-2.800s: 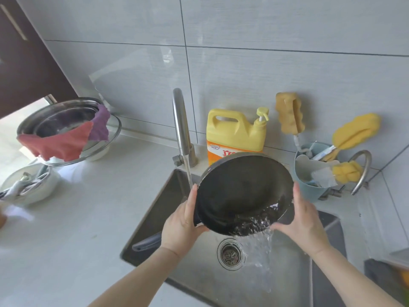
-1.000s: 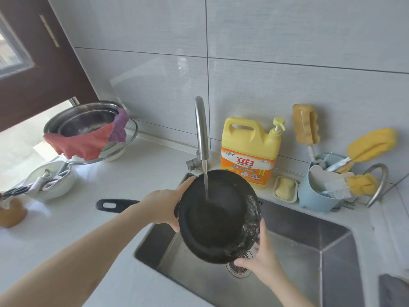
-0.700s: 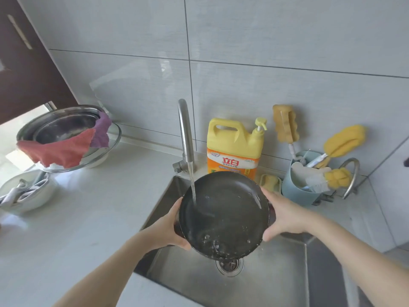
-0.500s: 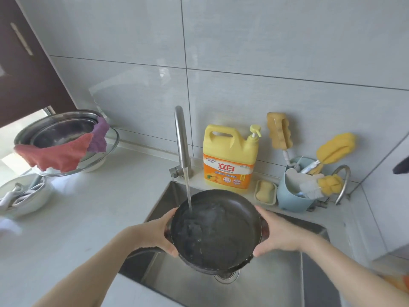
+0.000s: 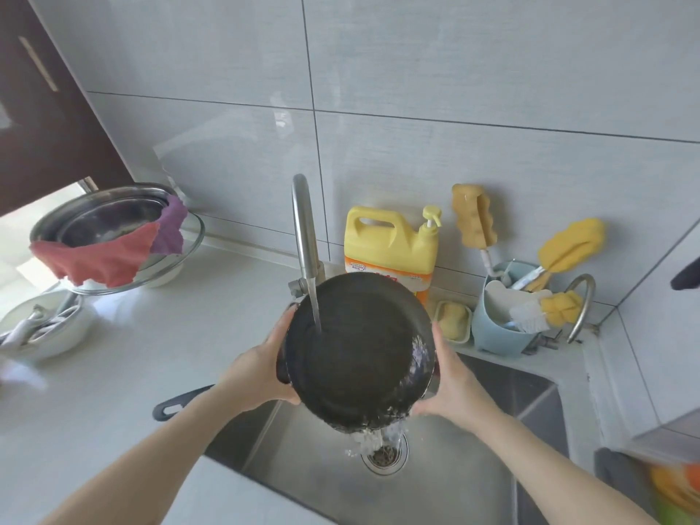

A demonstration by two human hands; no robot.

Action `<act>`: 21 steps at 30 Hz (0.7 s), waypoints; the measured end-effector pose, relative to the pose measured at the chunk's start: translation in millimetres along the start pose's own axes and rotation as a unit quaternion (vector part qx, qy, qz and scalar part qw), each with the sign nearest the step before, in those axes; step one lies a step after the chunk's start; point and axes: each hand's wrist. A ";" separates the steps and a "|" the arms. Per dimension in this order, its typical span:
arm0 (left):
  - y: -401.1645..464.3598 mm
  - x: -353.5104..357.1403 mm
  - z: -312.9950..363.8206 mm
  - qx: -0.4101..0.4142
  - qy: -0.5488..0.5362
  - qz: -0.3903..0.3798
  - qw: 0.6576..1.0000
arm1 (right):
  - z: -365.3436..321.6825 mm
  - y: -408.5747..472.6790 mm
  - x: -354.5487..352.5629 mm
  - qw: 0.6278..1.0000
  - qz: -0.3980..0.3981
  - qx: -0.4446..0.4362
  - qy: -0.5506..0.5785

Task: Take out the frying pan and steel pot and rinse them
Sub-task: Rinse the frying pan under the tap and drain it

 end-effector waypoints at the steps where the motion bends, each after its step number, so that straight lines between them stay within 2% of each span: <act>1: 1.4 7.0 2.7 0.007 0.011 0.027 1.000 | 3.2 0.4 -7.3 1.000 0.016 -0.009 -0.013; 5: 2.8 28.1 13.1 0.058 0.042 0.145 0.987 | 16.5 -0.8 -25.9 0.991 0.104 -0.056 -0.065; 9: 6.6 34.5 23.8 0.116 0.106 0.271 0.950 | 18.0 -2.9 -42.5 0.965 0.214 -0.098 -0.115; 13: 13.9 35.4 29.3 0.194 0.142 0.369 0.898 | 2.7 -5.4 -69.5 0.903 0.341 -0.186 -0.182; 16: 17.0 26.0 41.3 0.216 0.174 0.425 0.861 | -11.5 -9.3 -92.6 0.858 0.394 -0.247 -0.218; 19: 19.4 10.5 59.2 0.250 0.223 0.499 0.799 | -34.0 -18.7 -111.0 0.840 0.447 -0.228 -0.206; 21: 22.2 -0.2 67.5 0.275 0.219 0.522 0.777 | -43.5 -23.6 -120.3 0.837 0.465 -0.220 -0.189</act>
Point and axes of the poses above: each hand's wrist, its own y-axis towards the middle knuckle, its own x-axis out of the palm, z = x × y, and after that the axes turned 7 degrees about x, right-handed
